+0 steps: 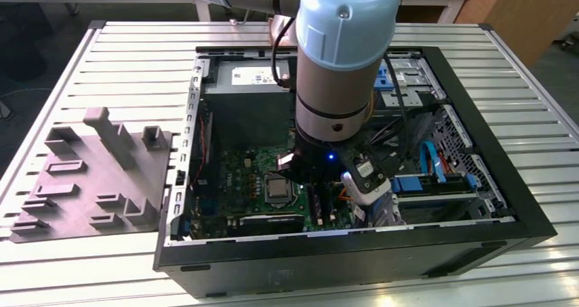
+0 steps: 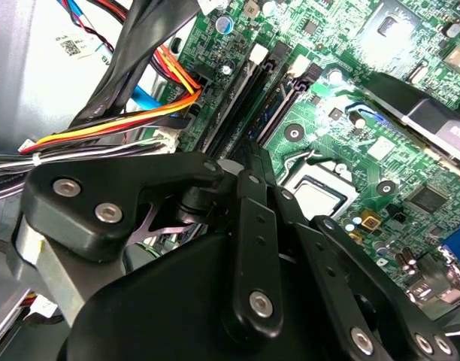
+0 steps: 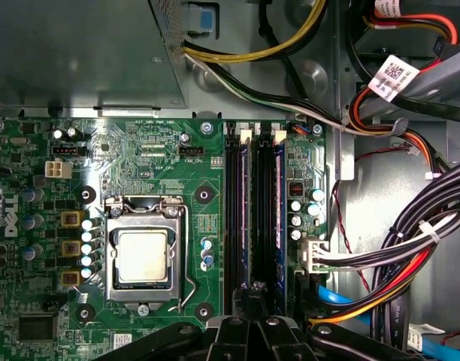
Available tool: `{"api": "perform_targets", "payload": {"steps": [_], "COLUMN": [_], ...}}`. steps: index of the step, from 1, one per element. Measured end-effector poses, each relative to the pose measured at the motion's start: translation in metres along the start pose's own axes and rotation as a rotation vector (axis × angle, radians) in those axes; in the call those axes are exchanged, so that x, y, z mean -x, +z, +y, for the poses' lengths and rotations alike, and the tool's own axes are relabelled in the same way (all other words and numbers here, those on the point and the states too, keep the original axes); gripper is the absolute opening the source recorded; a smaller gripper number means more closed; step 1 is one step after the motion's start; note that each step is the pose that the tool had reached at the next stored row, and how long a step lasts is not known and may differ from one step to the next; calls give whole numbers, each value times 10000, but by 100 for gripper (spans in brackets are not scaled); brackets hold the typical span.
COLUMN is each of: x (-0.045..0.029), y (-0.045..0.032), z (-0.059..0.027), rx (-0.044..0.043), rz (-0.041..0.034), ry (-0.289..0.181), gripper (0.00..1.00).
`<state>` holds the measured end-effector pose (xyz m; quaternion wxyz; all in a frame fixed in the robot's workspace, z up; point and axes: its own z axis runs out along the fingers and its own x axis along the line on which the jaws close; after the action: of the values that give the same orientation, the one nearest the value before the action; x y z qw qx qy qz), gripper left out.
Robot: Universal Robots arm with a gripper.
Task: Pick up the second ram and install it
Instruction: 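Press down the second ram until it locks into place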
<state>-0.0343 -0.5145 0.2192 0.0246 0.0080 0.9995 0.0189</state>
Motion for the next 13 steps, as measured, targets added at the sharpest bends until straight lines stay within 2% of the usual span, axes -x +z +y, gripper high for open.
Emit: {"api": "perform_targets", "payload": {"steps": [13], "x": [-1], "y": [16], "z": [-7], "rx": [5], "rz": [0], "ry": [0], "gripper": [10]}}
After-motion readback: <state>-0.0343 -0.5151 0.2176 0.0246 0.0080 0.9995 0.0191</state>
